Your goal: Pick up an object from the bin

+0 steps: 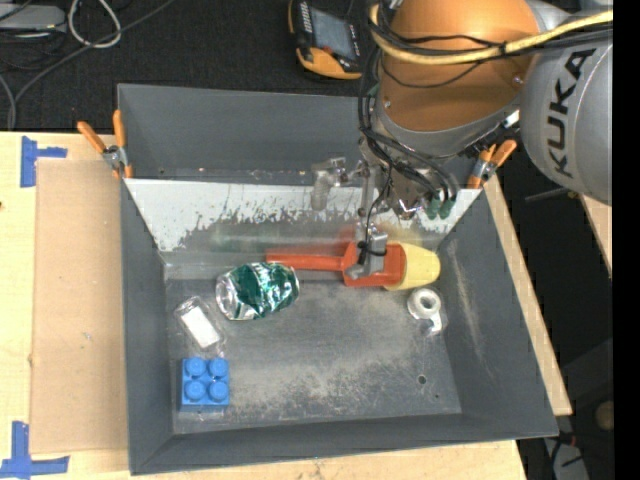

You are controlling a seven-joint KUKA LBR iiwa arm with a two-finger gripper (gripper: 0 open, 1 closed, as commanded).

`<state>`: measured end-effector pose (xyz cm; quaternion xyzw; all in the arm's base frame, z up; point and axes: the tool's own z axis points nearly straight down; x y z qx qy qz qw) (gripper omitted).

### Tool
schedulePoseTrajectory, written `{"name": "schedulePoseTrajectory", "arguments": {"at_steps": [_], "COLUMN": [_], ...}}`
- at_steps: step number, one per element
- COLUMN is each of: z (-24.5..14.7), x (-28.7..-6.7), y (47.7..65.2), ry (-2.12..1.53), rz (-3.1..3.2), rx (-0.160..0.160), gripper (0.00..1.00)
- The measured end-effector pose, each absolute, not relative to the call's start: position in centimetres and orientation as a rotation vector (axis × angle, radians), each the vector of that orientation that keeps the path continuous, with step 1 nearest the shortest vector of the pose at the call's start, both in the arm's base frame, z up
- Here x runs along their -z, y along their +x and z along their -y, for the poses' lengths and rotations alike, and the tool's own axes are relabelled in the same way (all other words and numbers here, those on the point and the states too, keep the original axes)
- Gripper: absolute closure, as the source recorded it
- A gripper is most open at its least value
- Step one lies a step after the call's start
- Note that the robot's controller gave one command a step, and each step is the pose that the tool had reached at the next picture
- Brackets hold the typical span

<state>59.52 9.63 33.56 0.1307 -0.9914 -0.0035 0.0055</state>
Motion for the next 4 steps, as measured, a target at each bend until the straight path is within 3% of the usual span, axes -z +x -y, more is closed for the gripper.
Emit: {"name": "schedulePoseTrajectory", "arguments": {"at_steps": [1,2,3,4], "z": [-4.4,-9.8,-5.0,-7.4], "x": [-33.7,-28.3,-28.3,-25.3], "y": [61.5,58.9,61.1,57.9], "ry": [0.089,0.248,0.413,-0.01], "rz": [3.126,3.116,3.111,3.128], "rx": [0.009,0.018,0.007,0.015], "gripper": [0.0,0.0,0.0,0.0]}}
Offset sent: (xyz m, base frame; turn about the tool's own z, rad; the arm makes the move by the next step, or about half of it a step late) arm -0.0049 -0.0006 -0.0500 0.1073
